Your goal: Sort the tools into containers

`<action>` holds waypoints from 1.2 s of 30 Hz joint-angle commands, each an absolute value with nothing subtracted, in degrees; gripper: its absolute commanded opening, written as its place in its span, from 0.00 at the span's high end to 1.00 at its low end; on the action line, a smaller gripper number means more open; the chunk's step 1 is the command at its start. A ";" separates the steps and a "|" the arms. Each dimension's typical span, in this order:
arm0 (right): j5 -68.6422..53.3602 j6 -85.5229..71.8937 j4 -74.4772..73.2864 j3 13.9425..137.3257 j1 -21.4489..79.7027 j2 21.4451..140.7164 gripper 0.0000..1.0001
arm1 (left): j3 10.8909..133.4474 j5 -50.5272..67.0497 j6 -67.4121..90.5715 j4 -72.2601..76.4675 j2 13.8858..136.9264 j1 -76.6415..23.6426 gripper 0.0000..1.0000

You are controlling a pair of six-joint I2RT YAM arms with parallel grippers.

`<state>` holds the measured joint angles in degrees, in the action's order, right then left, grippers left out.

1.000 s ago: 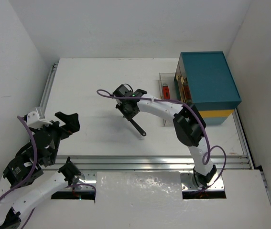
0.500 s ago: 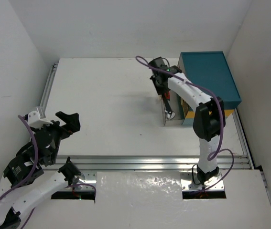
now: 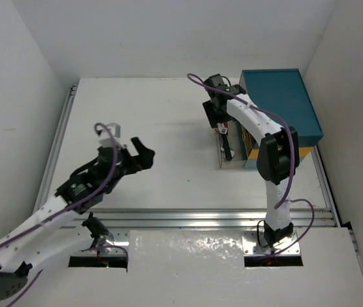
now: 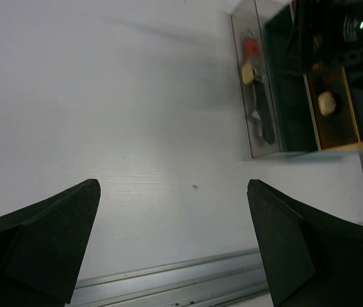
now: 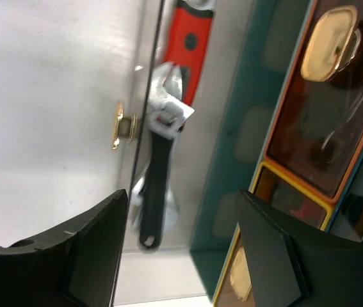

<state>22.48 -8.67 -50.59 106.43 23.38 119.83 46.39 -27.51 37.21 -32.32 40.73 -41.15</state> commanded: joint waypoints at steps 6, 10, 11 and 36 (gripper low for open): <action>15.66 -13.53 -51.51 102.50 24.34 92.61 0.31 | 50.35 -4.76 40.34 0.66 72.18 -39.73 0.41; 8.54 -16.60 -45.18 83.47 24.43 74.39 0.29 | 63.52 3.68 41.31 5.18 89.87 -37.01 1.00; 7.22 -16.70 -44.65 80.89 24.52 71.57 0.29 | 66.07 5.34 42.35 5.19 96.18 -36.48 1.00; -26.19 -22.15 -46.05 62.14 25.31 34.63 0.30 | 105.72 30.85 50.80 22.15 143.52 -33.57 1.00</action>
